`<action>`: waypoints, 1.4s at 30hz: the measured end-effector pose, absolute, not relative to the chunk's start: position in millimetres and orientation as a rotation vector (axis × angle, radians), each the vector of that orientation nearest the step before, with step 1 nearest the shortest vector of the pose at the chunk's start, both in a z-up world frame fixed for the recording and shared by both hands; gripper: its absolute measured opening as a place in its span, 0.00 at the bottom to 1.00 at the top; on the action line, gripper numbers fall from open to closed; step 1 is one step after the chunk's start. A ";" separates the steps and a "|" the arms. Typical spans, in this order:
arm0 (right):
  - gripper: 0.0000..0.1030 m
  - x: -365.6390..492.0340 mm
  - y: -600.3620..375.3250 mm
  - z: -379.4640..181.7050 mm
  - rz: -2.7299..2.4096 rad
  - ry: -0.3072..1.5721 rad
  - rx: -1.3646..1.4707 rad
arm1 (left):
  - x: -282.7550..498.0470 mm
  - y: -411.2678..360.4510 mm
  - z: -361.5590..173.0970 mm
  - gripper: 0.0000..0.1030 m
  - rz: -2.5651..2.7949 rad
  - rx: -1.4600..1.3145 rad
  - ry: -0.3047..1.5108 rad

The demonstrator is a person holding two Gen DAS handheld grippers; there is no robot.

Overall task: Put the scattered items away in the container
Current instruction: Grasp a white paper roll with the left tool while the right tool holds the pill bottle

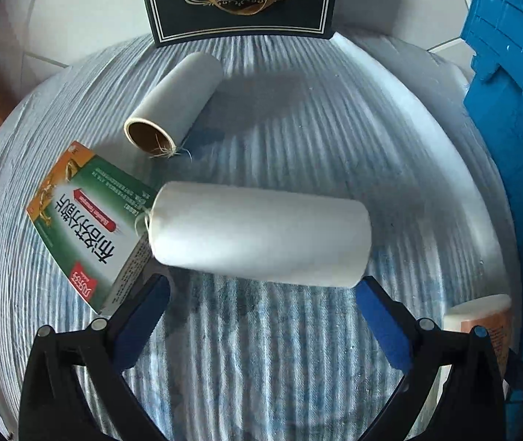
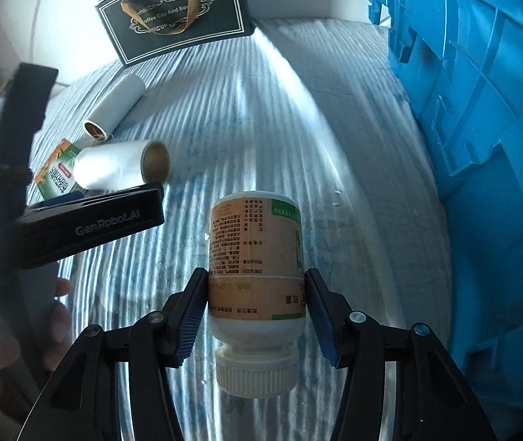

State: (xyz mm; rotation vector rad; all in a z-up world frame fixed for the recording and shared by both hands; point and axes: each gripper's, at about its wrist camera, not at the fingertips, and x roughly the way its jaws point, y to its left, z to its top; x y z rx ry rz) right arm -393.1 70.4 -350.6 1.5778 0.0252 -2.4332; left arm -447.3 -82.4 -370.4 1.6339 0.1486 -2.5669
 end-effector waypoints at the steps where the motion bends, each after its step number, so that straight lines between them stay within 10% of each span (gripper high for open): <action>1: 0.51 -393.8 70.7 -351.8 -2.433 0.023 1.581 | -446.9 -82.6 -370.3 1.00 -2.582 1.624 0.150; 20: 0.51 -472.9 35.2 -326.6 -2.605 -0.133 1.367 | -449.6 -120.8 -351.6 0.72 -2.653 1.632 0.055; 42: 0.51 -438.4 -11.8 -348.8 -2.290 -0.003 1.451 | -467.3 -154.8 -331.7 0.74 -2.684 1.528 0.100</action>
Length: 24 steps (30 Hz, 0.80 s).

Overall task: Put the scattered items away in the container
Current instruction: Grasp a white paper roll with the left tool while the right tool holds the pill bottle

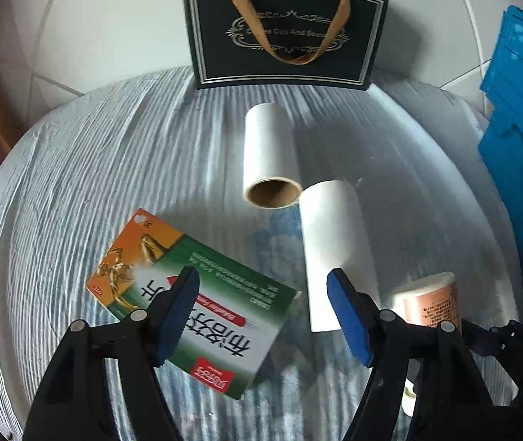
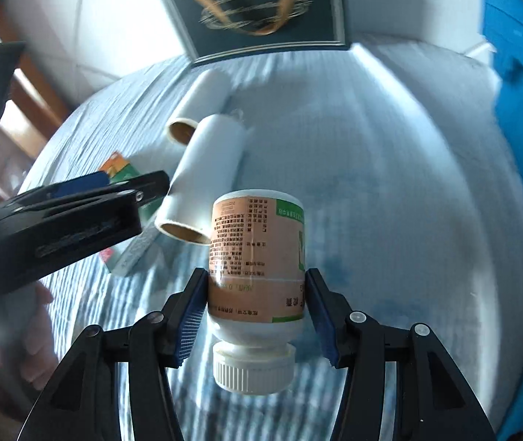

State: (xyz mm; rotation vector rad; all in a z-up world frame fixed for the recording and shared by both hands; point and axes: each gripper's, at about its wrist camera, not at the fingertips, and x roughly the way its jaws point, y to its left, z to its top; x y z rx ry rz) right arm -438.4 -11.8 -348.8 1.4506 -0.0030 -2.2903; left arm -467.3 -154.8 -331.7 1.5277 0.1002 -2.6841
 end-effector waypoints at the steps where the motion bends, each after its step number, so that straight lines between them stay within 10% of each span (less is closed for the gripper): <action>1: 0.51 -439.4 -5.9 -345.1 -2.310 -0.024 1.449 | -469.8 -147.8 -330.1 0.77 -2.694 1.530 0.091; 17: 0.51 -480.4 31.5 -357.4 -2.493 0.008 1.540 | -509.0 -86.1 -376.2 0.59 -2.659 1.728 -0.003; 24: 0.78 -482.5 43.8 -350.0 -2.528 -0.049 1.485 | -500.4 -90.4 -375.7 0.59 -2.689 1.720 -0.017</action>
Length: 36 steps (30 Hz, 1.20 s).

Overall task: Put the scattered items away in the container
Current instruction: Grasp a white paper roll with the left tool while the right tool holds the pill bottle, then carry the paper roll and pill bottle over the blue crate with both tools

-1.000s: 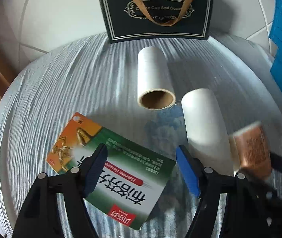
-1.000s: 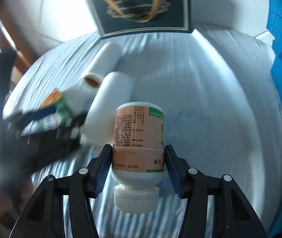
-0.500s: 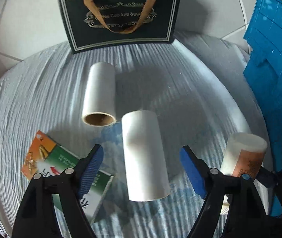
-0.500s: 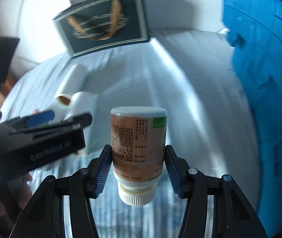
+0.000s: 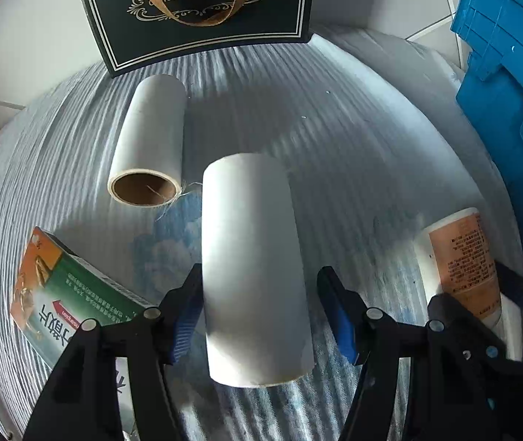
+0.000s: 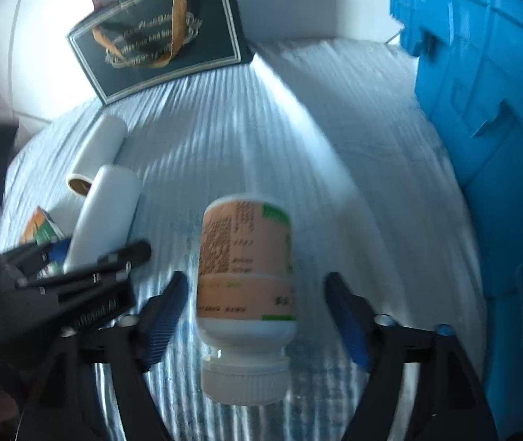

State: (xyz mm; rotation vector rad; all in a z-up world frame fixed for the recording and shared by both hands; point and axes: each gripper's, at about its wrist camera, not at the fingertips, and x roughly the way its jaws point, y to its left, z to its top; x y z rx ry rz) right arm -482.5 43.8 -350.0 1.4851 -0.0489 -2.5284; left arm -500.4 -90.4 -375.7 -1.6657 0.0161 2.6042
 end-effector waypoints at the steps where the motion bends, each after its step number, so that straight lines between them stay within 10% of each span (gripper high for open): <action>1: 0.78 -483.5 45.1 -349.5 -2.533 -0.052 1.483 | -498.1 -90.5 -375.8 0.59 2.608 -1.660 0.018; 4: 0.52 -487.5 42.7 -355.2 -2.504 -0.071 1.507 | -490.6 -89.7 -374.4 0.47 2.621 -1.641 0.016; 36: 0.51 -304.1 9.7 -134.5 -2.576 0.144 0.815 | -275.9 -105.2 -155.4 0.44 3.115 -1.092 -0.026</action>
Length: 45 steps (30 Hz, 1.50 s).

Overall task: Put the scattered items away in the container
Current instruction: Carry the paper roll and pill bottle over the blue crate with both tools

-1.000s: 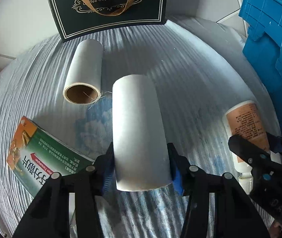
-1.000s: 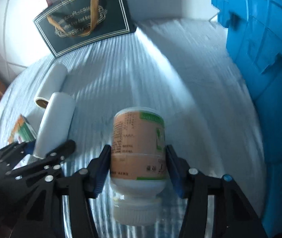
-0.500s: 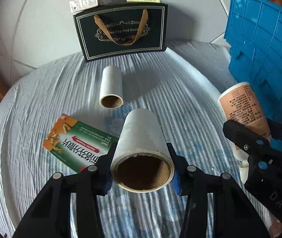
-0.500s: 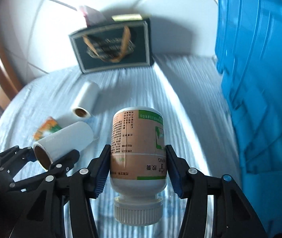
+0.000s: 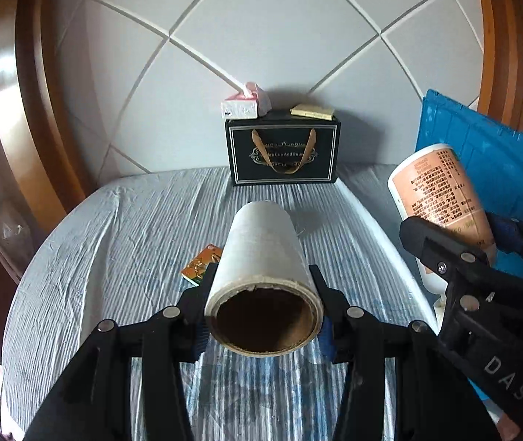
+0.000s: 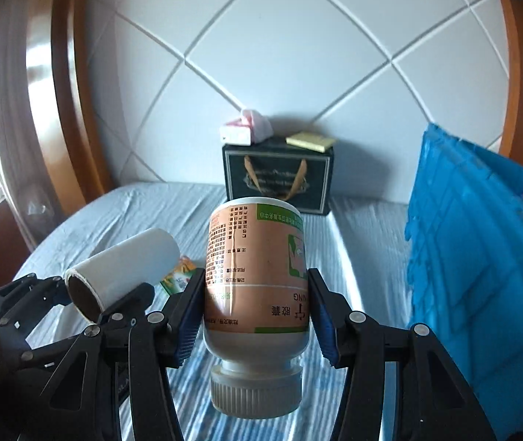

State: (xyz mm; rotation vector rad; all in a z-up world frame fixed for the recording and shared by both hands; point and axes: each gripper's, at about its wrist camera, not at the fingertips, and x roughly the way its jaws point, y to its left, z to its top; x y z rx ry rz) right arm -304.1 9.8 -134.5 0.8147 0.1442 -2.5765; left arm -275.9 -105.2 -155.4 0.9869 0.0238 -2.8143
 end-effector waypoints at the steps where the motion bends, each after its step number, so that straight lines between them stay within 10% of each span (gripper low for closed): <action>1: 0.51 -294.7 12.7 -127.2 -2.590 0.140 0.797 | -268.5 -102.1 -148.4 0.44 -2.831 0.968 0.021; 24: 0.51 -180.9 248.9 -20.0 -3.052 0.005 0.555 | -180.4 106.6 -32.9 0.44 -3.287 0.687 -0.094; 45: 0.51 -214.7 409.4 -43.5 -2.893 -0.040 0.754 | -250.0 282.2 -89.8 0.49 -3.126 1.196 -0.209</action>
